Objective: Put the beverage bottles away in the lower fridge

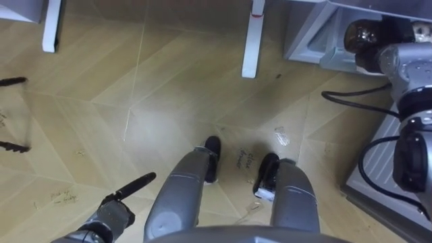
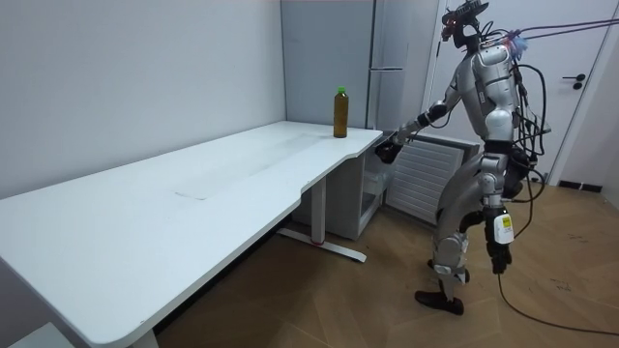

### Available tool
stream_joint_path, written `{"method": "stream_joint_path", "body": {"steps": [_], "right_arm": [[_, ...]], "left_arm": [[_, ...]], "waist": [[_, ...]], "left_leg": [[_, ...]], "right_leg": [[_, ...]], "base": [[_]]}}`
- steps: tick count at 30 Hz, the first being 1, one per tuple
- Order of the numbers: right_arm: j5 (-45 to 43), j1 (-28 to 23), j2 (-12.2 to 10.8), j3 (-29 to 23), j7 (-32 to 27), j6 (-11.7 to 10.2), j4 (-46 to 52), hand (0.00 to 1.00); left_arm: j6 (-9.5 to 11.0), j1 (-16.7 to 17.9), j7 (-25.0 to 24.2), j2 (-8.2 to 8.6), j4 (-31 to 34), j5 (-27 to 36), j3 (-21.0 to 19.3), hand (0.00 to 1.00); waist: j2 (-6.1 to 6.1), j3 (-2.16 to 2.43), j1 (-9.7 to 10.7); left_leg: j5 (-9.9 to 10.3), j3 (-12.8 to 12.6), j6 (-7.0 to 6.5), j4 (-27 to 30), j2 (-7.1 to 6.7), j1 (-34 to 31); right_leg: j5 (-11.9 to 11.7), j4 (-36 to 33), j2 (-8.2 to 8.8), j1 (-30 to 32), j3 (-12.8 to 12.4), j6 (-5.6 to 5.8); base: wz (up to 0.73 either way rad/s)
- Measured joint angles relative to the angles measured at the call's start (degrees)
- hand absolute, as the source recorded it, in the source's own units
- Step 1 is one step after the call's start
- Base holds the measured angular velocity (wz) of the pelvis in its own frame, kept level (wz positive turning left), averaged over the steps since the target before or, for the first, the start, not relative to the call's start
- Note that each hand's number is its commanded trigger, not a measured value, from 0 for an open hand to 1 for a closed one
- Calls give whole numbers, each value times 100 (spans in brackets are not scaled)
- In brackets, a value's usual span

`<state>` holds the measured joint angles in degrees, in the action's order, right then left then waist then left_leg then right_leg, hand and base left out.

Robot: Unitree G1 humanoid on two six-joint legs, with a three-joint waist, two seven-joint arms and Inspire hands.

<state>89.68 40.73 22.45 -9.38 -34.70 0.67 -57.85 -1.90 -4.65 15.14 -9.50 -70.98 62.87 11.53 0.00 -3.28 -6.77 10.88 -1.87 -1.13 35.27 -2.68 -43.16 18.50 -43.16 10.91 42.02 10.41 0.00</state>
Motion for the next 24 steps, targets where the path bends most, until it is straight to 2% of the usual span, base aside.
{"method": "stream_joint_path", "body": {"steps": [3, 5, 9, 15, 19, 24], "right_arm": [[-2, 31, 1, -122, -197, -157, 1, 100], [-1, 43, 1, -144, -271, -227, 1, 0], [0, 93, 11, -157, -442, -321, 1, 0], [10, 96, 18, -157, -603, -334, 3, 0], [8, 105, 23, -157, -681, -439, 7, 0], [9, 132, 23, -157, -765, -446, 7, 0]], "left_arm": [[22, 4, 0, -1, 0, -2, -1, 0], [39, 3, 0, 0, 0, -2, -1, 0], [67, 1, 7, -1, 3, 1, -2, 0], [107, 0, 43, -12, 2, -1, 0, 0], [176, 0, 42, -12, 2, -3, 1, 0], [222, 1, 42, -12, 2, -3, 1, 0]], "waist": [[4, 2, 8], [13, 8, 13], [31, 11, 27], [32, 11, 20], [32, 11, 14], [32, 12, 12]], "left_leg": [[-1, 0, -1, 0, 2, -6], [-1, 0, -1, -2, 4, -6], [-1, 0, -1, -8, 5, -7], [-1, -1, -2, -8, 5, -7], [-1, -6, -2, -10, 5, -7], [-6, -41, -10, -12, 13, -7]], "right_leg": [[0, 13, -4, -4, 10, 0], [0, 19, -5, -9, 22, 0], [0, 23, -3, -9, 28, 0], [0, 22, 0, -9, 28, 0], [0, 29, 3, -11, 28, 0], [-1, 30, 7, -11, 28, 0]], "base": [[0], [0], [0], [0], [0], [0]]}}
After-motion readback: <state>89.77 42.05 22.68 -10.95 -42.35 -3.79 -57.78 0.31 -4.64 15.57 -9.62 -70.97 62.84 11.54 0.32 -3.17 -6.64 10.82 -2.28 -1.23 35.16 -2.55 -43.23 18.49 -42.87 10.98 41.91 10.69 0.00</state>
